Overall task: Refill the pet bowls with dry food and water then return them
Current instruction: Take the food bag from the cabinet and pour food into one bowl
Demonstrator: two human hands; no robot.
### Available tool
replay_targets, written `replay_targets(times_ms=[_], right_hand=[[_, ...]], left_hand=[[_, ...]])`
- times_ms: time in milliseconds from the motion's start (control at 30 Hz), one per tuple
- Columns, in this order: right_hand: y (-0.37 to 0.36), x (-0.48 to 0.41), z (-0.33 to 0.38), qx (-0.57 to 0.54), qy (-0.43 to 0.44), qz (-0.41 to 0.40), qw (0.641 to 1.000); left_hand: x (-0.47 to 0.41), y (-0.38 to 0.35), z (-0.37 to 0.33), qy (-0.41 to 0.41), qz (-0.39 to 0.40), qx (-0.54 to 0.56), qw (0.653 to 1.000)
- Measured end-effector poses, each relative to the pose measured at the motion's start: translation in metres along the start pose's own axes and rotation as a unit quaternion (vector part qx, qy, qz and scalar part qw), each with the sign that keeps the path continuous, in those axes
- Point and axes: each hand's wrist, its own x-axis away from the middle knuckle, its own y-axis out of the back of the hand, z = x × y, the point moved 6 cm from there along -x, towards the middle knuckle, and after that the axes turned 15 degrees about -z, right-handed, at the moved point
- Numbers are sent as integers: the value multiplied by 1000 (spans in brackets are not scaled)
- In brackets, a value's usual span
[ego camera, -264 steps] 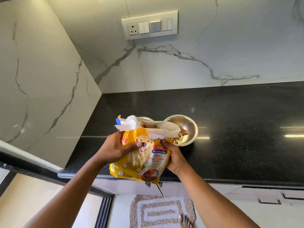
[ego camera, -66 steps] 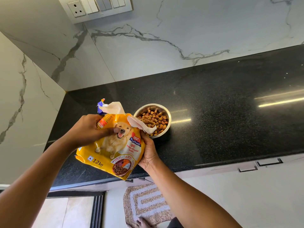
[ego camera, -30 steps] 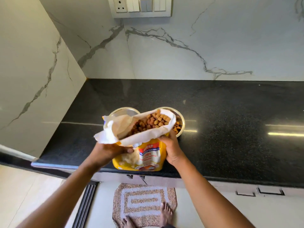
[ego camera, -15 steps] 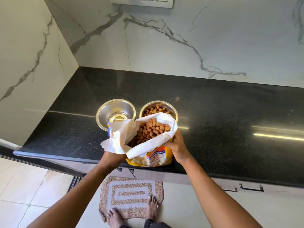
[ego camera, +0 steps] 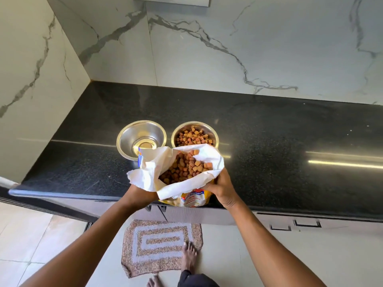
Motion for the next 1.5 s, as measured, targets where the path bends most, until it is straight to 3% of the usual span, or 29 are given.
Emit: replay_targets(times_ms=[100, 233, 333, 500, 767, 933, 1267, 1500], right_hand=[[6, 6, -11, 41, -13, -23, 999], [12, 24, -21, 114, -57, -20, 992], [11, 37, -21, 159, -79, -10, 984], [10, 50, -12, 142, -97, -47, 984], [11, 48, 29, 140, -92, -53, 985], [9, 41, 77, 141, -42, -74, 986], [6, 36, 212, 103, 86, -131, 982], [6, 30, 335, 112, 186, -180, 959]], left_hand=[[0, -2, -11, -48, 10, 4, 999], [3, 6, 11, 12, -6, 2, 1000], [1, 6, 15, 10, -23, 4, 1000], [5, 6, 12, -3, -56, 30, 998], [2, 17, -32, -64, -29, 47, 996], [-7, 40, -76, -100, -36, 10, 994], [-11, 95, -218, -166, -38, 139, 976], [-15, 127, -334, -226, -75, 165, 957]])
